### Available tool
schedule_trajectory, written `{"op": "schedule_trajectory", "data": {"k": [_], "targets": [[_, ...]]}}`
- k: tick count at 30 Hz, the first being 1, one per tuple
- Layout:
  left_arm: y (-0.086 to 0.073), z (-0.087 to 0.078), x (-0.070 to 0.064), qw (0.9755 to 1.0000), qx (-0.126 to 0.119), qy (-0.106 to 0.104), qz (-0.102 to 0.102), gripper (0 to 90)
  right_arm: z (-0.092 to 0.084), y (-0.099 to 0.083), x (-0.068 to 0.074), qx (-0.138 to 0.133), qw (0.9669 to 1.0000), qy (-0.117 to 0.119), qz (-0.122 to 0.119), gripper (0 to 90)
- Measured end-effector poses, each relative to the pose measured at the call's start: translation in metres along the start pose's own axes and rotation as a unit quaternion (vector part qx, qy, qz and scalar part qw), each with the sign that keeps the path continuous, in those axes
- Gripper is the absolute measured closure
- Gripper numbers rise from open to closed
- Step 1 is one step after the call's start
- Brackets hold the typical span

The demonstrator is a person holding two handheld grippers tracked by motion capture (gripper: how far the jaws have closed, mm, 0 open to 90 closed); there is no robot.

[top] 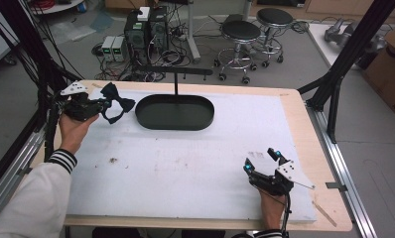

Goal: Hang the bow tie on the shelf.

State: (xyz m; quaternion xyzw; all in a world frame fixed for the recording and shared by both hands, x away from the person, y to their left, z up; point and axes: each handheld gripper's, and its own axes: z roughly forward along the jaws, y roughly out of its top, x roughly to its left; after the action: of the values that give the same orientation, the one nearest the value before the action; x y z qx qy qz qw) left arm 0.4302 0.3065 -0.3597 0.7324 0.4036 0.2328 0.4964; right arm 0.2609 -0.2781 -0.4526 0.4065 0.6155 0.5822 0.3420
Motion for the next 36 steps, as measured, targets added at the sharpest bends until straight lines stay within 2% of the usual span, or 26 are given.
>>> {"op": "schedule_trajectory", "data": {"k": [5,12,20,27,36], "targets": [[0.002,-0.003,-0.003,0.9999,-0.006,-0.006,0.007,88.6,0.0,0.0,0.0,0.0,1.0,0.0,0.0,9.3],[0.009,-0.008,-0.009,0.9991,-0.034,-0.026,0.009,88.6,0.0,0.0,0.0,0.0,1.0,-0.001,-0.001,9.3],[0.031,-0.013,-0.022,0.9965,-0.06,-0.048,0.033,88.6,0.0,0.0,0.0,0.0,1.0,-0.001,0.0,9.3],[0.049,-0.008,-0.037,0.994,-0.068,-0.069,0.05,88.6,0.0,0.0,0.0,0.001,1.0,-0.001,-0.001,9.3],[0.066,0.004,-0.051,0.9922,-0.074,-0.077,0.064,88.6,0.0,0.0,0.0,0.001,1.0,-0.001,0.001,9.3]]}}
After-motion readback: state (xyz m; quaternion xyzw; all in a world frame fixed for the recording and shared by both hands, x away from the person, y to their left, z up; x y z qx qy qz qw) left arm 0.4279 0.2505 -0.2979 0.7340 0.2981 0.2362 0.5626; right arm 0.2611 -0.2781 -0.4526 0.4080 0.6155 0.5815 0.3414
